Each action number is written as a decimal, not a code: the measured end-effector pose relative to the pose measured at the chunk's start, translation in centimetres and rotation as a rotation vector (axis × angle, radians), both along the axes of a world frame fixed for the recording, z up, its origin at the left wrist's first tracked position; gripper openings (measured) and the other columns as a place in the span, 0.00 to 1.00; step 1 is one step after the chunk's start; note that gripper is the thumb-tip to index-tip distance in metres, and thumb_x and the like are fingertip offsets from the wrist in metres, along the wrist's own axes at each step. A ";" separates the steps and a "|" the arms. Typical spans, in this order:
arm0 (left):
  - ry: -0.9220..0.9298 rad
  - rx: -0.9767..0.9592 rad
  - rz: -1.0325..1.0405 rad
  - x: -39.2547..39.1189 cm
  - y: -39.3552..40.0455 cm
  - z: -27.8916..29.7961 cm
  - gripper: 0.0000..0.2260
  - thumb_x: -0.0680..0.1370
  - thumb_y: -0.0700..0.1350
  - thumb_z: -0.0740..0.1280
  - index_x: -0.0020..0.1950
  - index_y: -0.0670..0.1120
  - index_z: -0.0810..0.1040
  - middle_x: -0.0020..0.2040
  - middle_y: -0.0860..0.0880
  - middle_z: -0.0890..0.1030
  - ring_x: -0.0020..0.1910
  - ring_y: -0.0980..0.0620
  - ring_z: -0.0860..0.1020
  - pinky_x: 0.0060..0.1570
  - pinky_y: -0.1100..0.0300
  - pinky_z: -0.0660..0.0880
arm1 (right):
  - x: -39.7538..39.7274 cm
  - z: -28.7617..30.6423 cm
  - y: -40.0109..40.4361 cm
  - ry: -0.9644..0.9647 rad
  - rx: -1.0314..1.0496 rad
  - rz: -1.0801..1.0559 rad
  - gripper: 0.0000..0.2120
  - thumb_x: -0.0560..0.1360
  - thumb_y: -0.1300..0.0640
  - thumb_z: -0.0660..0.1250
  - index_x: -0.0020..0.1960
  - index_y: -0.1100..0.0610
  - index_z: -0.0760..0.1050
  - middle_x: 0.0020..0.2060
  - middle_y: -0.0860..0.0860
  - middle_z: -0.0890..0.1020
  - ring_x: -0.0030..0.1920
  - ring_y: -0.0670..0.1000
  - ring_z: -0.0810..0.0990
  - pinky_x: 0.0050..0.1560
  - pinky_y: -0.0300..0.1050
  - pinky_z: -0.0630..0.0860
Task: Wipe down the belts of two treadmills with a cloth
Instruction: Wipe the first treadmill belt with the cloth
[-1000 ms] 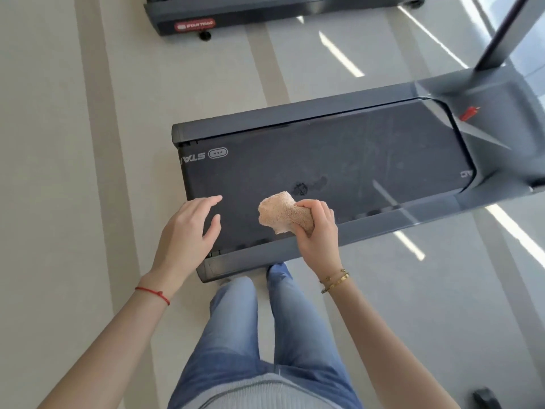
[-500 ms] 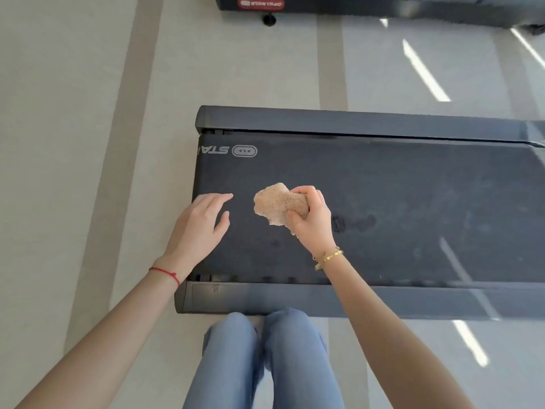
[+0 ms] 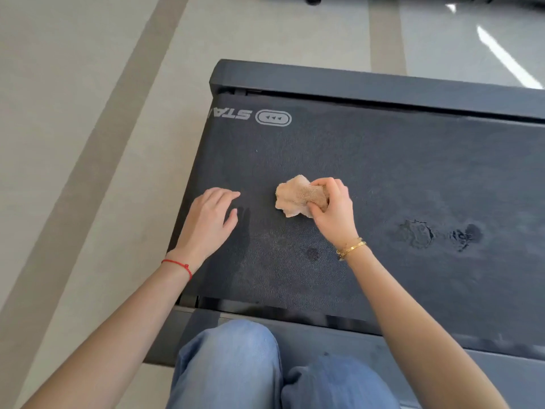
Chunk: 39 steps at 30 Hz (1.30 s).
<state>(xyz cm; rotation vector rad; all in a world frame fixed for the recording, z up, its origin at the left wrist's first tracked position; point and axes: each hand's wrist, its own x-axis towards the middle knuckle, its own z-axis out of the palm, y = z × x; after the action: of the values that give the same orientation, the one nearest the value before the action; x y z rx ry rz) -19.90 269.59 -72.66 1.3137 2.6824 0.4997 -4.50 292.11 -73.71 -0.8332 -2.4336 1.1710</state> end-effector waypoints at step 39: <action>0.067 -0.105 0.041 -4.1 0.1 -8.7 0.23 0.85 0.51 0.49 0.80 0.46 0.59 0.80 0.44 0.59 0.80 0.45 0.54 0.78 0.41 0.50 | -6.5 -3.9 -0.8 -0.027 0.555 0.076 0.15 0.79 0.48 0.60 0.37 0.54 0.68 0.33 0.51 0.77 0.35 0.54 0.76 0.32 0.48 0.73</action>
<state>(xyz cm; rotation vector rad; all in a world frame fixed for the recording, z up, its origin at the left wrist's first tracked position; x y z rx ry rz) -23.98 269.73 -81.39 1.2712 2.7526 0.3191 -11.03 291.33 -77.59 -0.5868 -2.6289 0.4534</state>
